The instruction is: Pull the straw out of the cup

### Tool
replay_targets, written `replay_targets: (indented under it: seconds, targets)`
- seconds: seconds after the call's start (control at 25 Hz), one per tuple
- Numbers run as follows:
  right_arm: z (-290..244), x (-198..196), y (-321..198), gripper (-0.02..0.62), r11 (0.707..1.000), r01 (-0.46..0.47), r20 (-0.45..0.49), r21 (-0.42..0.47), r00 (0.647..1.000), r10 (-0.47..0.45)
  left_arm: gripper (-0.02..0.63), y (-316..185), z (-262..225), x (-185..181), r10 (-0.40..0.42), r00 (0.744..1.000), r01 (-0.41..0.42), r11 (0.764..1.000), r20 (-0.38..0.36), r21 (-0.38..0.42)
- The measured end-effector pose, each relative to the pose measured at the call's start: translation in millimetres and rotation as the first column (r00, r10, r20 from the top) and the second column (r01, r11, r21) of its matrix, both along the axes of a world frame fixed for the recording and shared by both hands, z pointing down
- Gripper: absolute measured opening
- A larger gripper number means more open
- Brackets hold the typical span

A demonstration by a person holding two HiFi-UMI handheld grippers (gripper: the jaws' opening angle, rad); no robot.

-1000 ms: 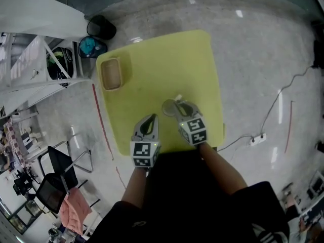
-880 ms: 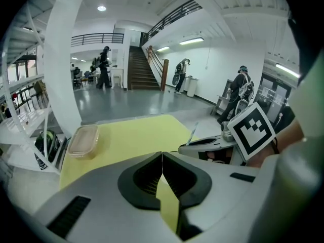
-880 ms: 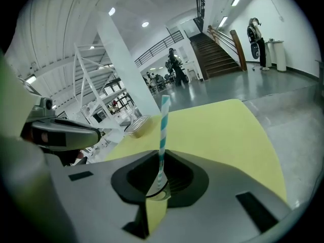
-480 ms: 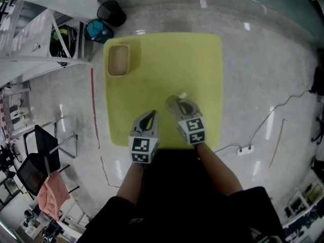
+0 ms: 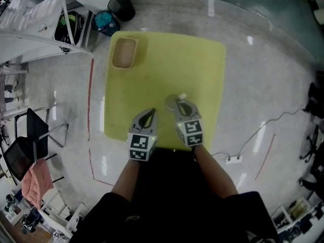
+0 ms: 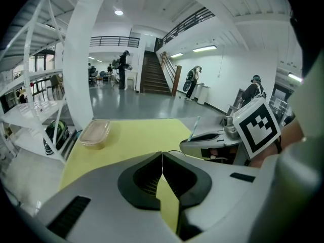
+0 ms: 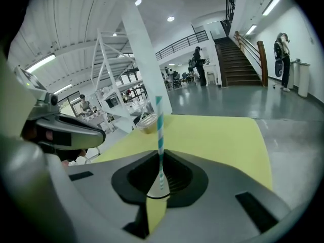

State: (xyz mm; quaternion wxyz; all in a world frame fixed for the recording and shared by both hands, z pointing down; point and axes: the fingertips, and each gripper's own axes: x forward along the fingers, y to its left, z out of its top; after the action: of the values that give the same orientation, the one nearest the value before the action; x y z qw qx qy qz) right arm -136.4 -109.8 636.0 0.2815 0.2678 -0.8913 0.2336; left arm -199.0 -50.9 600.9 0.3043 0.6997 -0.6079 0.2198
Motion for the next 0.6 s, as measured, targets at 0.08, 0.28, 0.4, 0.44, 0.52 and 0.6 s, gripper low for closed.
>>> replay_targets:
  seconds: [0.08,0.28,0.4,0.44,0.52,0.6]
  targets:
    - [-5,2,3,0.037,1.000,0.006,0.001,0.010,1.000,-0.006,0.044,4,-2,3,-0.001,1.000,0.001,1.000,0.000,0.003]
    - [-21,8,2,0.037,0.999,0.022,0.009,0.044,1.000,-0.023,0.044,5,-7,11,-0.010,1.000,0.010,1.000,0.004,0.015]
    - [-27,12,3,0.037,0.998,0.032,0.012,0.061,0.999,-0.032,0.044,5,-11,17,-0.016,1.000,0.016,1.000,0.002,0.027]
    - [-29,13,3,0.037,0.997,0.033,0.015,0.066,0.999,-0.034,0.044,5,-12,18,-0.018,1.000,0.018,0.999,0.002,0.030]
    - [-35,15,4,0.037,0.997,0.034,0.021,0.075,0.999,-0.036,0.044,6,-15,20,-0.022,1.000,0.022,0.999,-0.001,0.036]
    - [-41,16,4,0.037,0.996,0.033,0.029,0.083,0.999,-0.035,0.044,7,-18,22,-0.027,1.000,0.027,0.999,-0.003,0.041]
